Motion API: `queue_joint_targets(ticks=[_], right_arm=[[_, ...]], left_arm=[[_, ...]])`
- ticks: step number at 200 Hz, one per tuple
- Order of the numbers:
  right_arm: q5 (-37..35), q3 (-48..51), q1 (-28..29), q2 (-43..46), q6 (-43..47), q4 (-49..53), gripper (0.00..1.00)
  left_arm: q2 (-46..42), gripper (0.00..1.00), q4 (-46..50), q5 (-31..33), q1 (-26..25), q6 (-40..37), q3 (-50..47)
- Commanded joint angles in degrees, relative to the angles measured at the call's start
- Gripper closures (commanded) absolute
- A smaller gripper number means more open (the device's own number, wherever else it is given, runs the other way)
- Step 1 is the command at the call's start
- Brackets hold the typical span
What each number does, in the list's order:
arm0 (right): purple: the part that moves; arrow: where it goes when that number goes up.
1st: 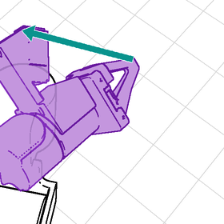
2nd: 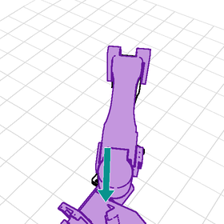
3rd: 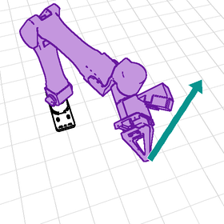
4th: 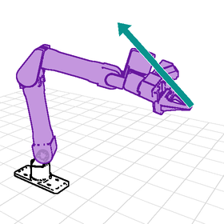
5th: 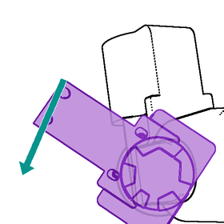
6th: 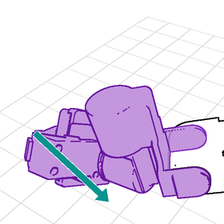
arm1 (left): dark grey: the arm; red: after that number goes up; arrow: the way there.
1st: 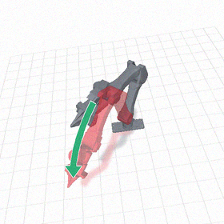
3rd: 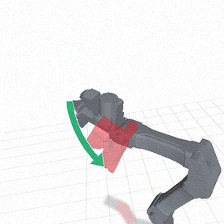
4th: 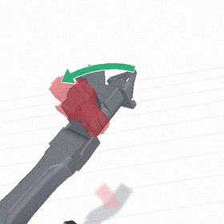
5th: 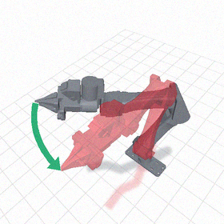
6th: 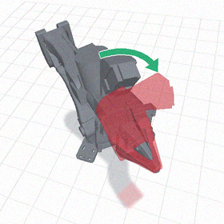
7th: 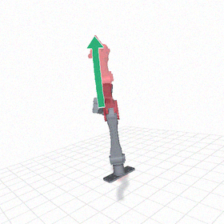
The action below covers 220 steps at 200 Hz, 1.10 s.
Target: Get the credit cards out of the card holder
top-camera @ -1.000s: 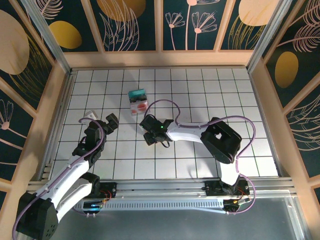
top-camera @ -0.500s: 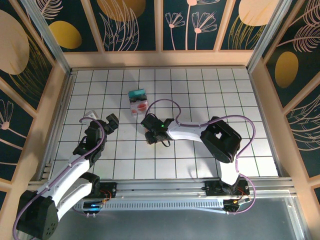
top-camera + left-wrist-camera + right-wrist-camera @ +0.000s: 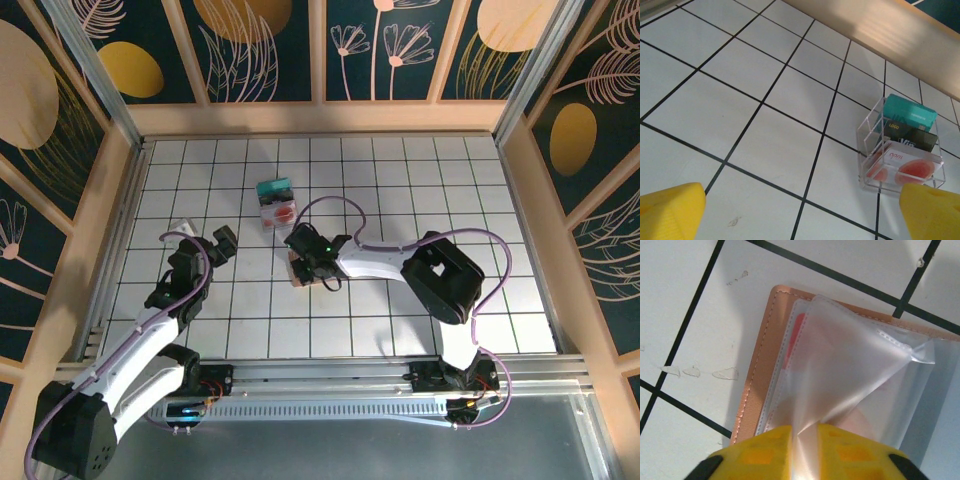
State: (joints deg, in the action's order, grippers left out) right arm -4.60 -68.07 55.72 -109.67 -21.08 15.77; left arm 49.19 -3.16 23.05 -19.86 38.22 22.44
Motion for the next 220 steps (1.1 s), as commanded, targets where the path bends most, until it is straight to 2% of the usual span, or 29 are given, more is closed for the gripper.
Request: queue_joint_targets(ticks=[1, 43, 112, 125, 159, 185, 220], right_arm=[[1.51, 1.02, -0.78, 1.71, -1.35, -1.09, 0.85], [2.58, 0.84, -1.48, 3.62, -2.16, -1.53, 0.87], [3.32, 4.59, -4.62, 8.80, -4.22, -3.95, 0.87], [3.37, 5.89, -5.64, 9.76, -4.74, -5.11, 0.86], [9.79, 9.30, -8.07, 11.91, -6.28, -9.58, 0.86], [14.22, 11.98, -9.96, 13.40, -7.62, -13.49, 0.86], [19.06, 14.68, -12.16, 14.76, -9.24, -17.88, 0.85]], left_arm=[[0.27, 0.01, 1.03, 0.36, 0.24, -2.48, 2.27], [1.41, 0.01, 1.14, -1.82, 0.21, -3.92, 3.37], [4.04, 0.01, -1.15, -10.18, -1.15, -6.06, 5.62], [5.13, 0.01, -1.95, -9.90, -3.13, -6.09, 5.66], [11.41, 0.01, -2.91, -7.08, -10.88, -7.10, 7.12], [16.55, 0.01, -6.99, -8.36, -15.08, -6.40, 6.92], [25.66, 0.01, -9.46, -5.21, -19.37, -6.20, 9.38]])
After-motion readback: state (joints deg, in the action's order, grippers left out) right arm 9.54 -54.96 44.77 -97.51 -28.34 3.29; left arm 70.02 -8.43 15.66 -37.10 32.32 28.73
